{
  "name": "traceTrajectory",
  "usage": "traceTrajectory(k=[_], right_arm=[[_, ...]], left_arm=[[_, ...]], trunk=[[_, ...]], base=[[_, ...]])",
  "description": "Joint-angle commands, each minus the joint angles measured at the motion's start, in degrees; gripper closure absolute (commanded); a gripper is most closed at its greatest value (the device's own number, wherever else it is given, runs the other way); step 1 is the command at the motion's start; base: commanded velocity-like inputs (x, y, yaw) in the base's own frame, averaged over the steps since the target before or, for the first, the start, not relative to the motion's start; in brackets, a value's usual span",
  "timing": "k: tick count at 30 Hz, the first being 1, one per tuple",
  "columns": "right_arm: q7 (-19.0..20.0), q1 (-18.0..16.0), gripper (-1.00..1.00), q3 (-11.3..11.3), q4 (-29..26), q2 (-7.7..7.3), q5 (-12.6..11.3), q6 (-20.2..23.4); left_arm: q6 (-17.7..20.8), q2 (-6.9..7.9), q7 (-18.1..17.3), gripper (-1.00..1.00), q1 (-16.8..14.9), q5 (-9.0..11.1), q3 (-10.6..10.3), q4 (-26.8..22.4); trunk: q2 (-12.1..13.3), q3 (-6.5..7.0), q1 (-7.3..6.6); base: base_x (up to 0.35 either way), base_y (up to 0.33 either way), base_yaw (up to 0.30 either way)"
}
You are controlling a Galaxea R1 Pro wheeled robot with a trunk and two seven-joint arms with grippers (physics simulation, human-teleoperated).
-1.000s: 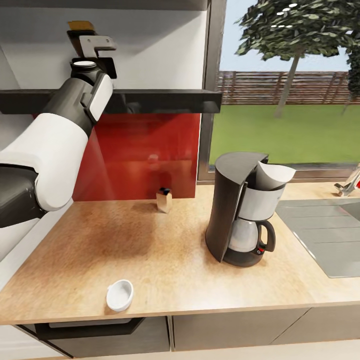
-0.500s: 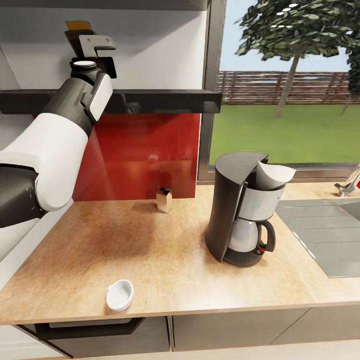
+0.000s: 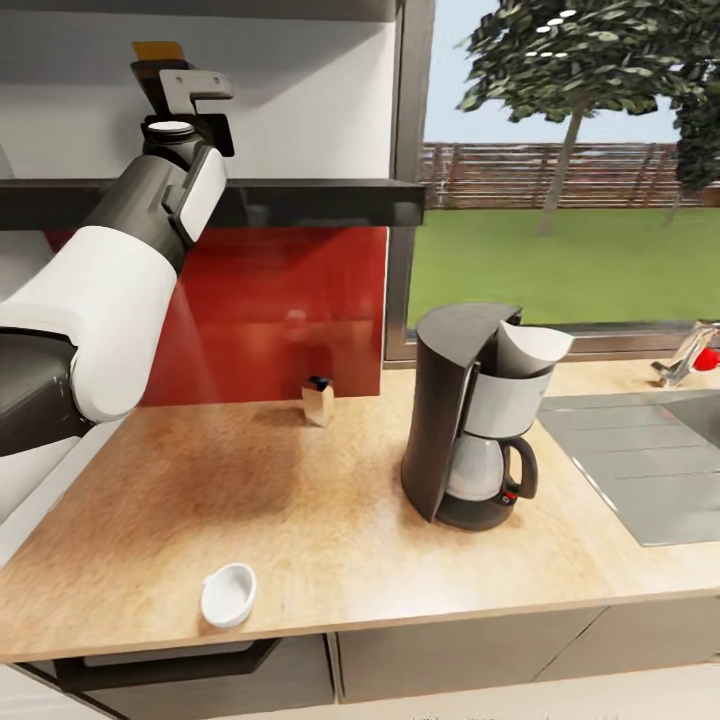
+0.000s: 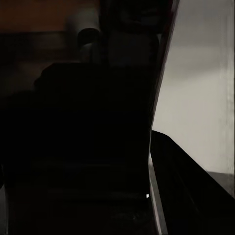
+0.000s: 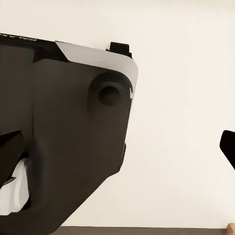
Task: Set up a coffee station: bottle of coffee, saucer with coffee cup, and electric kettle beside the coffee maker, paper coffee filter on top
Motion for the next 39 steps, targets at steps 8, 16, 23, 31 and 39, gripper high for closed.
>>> traceTrajectory(k=[8, 16, 23, 31, 39], right_arm=[[0.04, -0.02, -1.00, 0.42, -0.13, -0.01, -0.12, 0.37], [0.04, -0.02, -1.00, 0.42, -0.16, 0.01, -0.13, 0.37], [0.04, -0.02, -1.00, 0.42, -0.17, 0.01, -0.16, 0.37], [0.04, -0.02, -1.00, 0.42, -0.15, 0.01, -0.18, 0.37], [0.07, -0.02, -1.00, 0.42, -0.18, 0.01, -0.16, 0.37]], left_arm=[[0.46, -0.30, 0.30, 1.00, -0.05, 0.38, -0.25, -0.06], [0.53, -0.36, 0.30, 1.00, -0.05, 0.37, -0.24, -0.06], [0.49, -0.43, 0.30, 1.00, -0.05, 0.38, -0.24, -0.06], [1.04, -0.50, 0.30, 1.00, -0.05, 0.38, -0.04, -2.13], [1.10, -0.54, 0.30, 1.00, -0.05, 0.46, -0.05, -2.34]], trunk=[[-0.11, -0.12, 0.03], [-0.11, -0.12, 0.03], [-0.11, -0.12, 0.03], [-0.11, -0.12, 0.03], [-0.11, -0.12, 0.03]], base=[[-0.023, -0.008, -0.259], [-0.199, -0.129, -0.264], [-0.074, -0.049, -0.265], [-0.001, -0.001, -0.265], [0.000, 0.000, -0.265]])
